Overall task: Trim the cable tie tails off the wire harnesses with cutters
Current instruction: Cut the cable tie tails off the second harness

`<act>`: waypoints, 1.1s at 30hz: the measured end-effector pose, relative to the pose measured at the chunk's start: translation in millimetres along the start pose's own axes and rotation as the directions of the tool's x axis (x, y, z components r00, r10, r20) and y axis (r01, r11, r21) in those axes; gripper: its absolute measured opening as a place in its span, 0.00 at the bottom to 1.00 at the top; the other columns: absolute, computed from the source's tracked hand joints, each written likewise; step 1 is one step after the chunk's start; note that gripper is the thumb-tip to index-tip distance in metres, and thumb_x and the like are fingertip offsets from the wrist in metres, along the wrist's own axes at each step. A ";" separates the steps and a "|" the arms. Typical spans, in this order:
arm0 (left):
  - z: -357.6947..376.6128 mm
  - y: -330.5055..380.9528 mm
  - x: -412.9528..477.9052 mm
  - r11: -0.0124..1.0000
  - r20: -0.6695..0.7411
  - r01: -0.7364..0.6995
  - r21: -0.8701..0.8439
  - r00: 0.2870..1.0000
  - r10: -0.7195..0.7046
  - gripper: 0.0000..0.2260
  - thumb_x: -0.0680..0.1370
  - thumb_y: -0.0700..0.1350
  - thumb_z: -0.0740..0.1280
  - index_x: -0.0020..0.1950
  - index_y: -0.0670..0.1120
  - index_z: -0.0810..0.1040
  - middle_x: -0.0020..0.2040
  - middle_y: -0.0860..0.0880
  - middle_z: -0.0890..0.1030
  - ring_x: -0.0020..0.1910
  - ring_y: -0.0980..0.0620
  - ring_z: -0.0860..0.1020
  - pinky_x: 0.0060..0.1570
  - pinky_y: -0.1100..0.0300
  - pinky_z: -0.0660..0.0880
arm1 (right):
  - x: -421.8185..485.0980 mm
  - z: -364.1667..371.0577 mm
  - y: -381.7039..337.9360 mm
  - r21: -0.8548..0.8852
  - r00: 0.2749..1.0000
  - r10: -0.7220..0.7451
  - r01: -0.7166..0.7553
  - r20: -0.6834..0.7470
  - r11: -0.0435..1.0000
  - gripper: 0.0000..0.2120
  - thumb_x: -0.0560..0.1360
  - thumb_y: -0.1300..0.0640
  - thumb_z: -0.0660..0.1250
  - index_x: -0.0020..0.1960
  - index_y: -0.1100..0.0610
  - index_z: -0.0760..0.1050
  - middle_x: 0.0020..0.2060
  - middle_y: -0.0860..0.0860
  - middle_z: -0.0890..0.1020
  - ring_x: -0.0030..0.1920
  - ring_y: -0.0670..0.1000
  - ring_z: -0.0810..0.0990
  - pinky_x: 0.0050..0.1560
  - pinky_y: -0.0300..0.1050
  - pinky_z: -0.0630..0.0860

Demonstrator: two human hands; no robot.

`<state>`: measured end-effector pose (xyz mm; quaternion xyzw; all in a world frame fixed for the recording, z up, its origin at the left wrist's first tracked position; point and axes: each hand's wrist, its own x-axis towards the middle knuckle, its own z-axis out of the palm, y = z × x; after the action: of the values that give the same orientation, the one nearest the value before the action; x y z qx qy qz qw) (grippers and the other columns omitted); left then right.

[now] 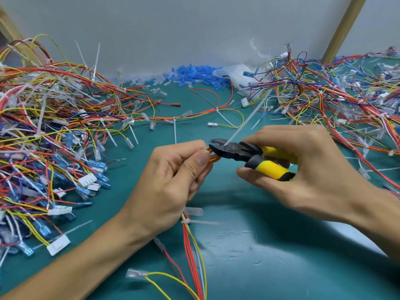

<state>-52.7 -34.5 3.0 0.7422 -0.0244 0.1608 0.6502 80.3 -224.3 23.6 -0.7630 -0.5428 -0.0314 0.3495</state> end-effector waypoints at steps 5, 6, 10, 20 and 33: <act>1.9 0.7 -0.9 0.994 -0.021 -0.053 0.097 0.998 0.056 0.19 0.84 0.44 0.59 0.38 0.33 0.65 0.29 0.56 0.62 0.26 0.55 0.58 0.27 0.66 0.56 | 0.0 -1.0 -1.6 0.037 1.000 -0.012 0.012 -0.003 0.999 0.05 0.74 0.55 0.78 0.46 0.50 0.82 0.34 0.42 0.75 0.34 0.51 0.72 0.33 0.34 0.65; 1.9 0.3 -1.0 0.993 -0.024 -0.058 0.104 0.998 0.061 0.19 0.84 0.44 0.59 0.38 0.34 0.65 0.29 0.56 0.62 0.26 0.55 0.58 0.27 0.66 0.57 | -0.4 -0.4 -2.3 0.047 1.000 -0.009 0.009 -0.006 0.999 0.05 0.74 0.55 0.77 0.45 0.49 0.82 0.33 0.43 0.74 0.33 0.50 0.71 0.32 0.34 0.65; 1.5 -0.9 -0.8 0.993 -0.022 -0.052 0.106 0.998 0.055 0.18 0.84 0.44 0.58 0.37 0.36 0.65 0.29 0.57 0.63 0.26 0.57 0.58 0.27 0.67 0.57 | -1.2 1.5 -2.2 0.026 1.000 0.010 -0.011 0.009 1.000 0.08 0.75 0.52 0.74 0.40 0.53 0.80 0.28 0.51 0.68 0.31 0.50 0.62 0.28 0.36 0.59; 4.6 0.0 -0.7 0.997 -0.032 -0.037 0.066 0.999 0.039 0.19 0.84 0.44 0.58 0.37 0.35 0.63 0.29 0.56 0.61 0.26 0.56 0.57 0.27 0.67 0.56 | -0.2 2.4 1.7 -0.057 1.000 -0.011 0.011 0.004 0.998 0.05 0.74 0.58 0.74 0.42 0.54 0.78 0.31 0.49 0.72 0.33 0.51 0.68 0.31 0.40 0.66; 2.7 -2.3 -1.2 0.967 -0.071 -0.075 0.243 0.993 0.095 0.18 0.84 0.43 0.60 0.36 0.37 0.66 0.30 0.56 0.63 0.28 0.58 0.60 0.29 0.67 0.57 | -2.0 6.2 1.9 -0.025 0.997 0.013 -0.011 0.070 1.000 0.12 0.74 0.57 0.71 0.38 0.52 0.69 0.28 0.52 0.65 0.30 0.53 0.61 0.27 0.41 0.59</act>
<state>-52.8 -37.0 0.1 0.8064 -0.0097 0.2206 0.5486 79.0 -222.8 17.1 -0.7711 -0.5498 -0.0091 0.3210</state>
